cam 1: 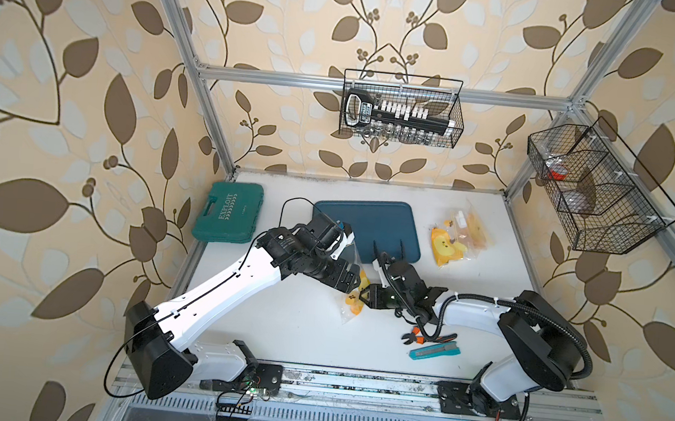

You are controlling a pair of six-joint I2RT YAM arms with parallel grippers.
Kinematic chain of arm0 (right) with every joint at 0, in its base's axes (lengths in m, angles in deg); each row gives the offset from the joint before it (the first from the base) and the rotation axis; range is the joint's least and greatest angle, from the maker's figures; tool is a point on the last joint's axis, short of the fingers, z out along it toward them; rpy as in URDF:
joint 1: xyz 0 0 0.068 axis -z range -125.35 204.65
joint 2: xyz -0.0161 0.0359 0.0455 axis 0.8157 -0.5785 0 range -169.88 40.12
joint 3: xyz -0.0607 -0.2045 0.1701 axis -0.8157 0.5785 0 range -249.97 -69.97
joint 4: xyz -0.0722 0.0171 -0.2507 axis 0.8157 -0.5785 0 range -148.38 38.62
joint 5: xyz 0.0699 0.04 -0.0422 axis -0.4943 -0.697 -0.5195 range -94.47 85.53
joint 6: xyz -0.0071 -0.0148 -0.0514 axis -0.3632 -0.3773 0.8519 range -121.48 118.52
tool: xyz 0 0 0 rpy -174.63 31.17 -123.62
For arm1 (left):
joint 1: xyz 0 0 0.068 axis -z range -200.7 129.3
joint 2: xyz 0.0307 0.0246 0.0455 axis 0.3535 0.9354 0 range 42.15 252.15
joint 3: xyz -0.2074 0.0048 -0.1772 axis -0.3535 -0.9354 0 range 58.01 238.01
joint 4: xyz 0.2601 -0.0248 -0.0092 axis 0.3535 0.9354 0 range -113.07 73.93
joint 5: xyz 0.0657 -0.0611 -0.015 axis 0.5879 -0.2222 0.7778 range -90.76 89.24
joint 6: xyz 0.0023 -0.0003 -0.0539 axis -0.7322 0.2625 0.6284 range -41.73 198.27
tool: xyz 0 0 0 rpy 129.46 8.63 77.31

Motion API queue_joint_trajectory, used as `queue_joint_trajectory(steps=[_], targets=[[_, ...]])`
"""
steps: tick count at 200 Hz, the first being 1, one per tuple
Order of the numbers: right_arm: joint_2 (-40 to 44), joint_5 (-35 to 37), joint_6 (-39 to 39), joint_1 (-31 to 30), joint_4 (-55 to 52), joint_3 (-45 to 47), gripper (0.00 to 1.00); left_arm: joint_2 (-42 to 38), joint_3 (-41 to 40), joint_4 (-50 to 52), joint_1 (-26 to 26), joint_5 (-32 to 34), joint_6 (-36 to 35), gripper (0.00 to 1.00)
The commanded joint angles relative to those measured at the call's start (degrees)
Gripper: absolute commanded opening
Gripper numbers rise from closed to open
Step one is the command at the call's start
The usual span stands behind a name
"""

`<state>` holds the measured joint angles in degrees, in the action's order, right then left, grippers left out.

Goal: Put the cookies into a resealable bag to prevent moisture
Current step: Adjust the ziploc bag at the center of the board.

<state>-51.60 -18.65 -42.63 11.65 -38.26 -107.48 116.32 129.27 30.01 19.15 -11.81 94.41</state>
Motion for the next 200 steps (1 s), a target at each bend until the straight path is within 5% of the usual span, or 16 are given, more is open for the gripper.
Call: queue_joint_trajectory(steps=[1, 56, 110, 149, 200], targets=[[-0.8, -1.32, -2.84, -0.03, 3.09, -0.76, 0.42, 0.36, 1.4, 3.4, 0.78, 5.79, -1.51, 0.99], [-0.98, -1.03, -2.76, 0.01, 2.91, -0.62, 0.41, 1.7, -0.4, 3.39, 0.93, 14.3, 7.57, 0.99], [-1.44, -1.03, -2.27, 0.01, 2.58, -0.68, 0.41, 0.51, -7.94, -6.8, 0.95, 5.34, 12.38, 0.98], [-1.0, -0.6, -2.1, 0.01, 2.43, -0.42, 0.41, -0.83, -8.8, -7.53, 0.93, 6.68, 12.91, 0.5], [-0.57, 0.8, -1.68, -0.01, 1.86, -0.19, 0.4, -1.69, -6.14, -2.74, 0.93, 5.67, 10.16, 0.16]])
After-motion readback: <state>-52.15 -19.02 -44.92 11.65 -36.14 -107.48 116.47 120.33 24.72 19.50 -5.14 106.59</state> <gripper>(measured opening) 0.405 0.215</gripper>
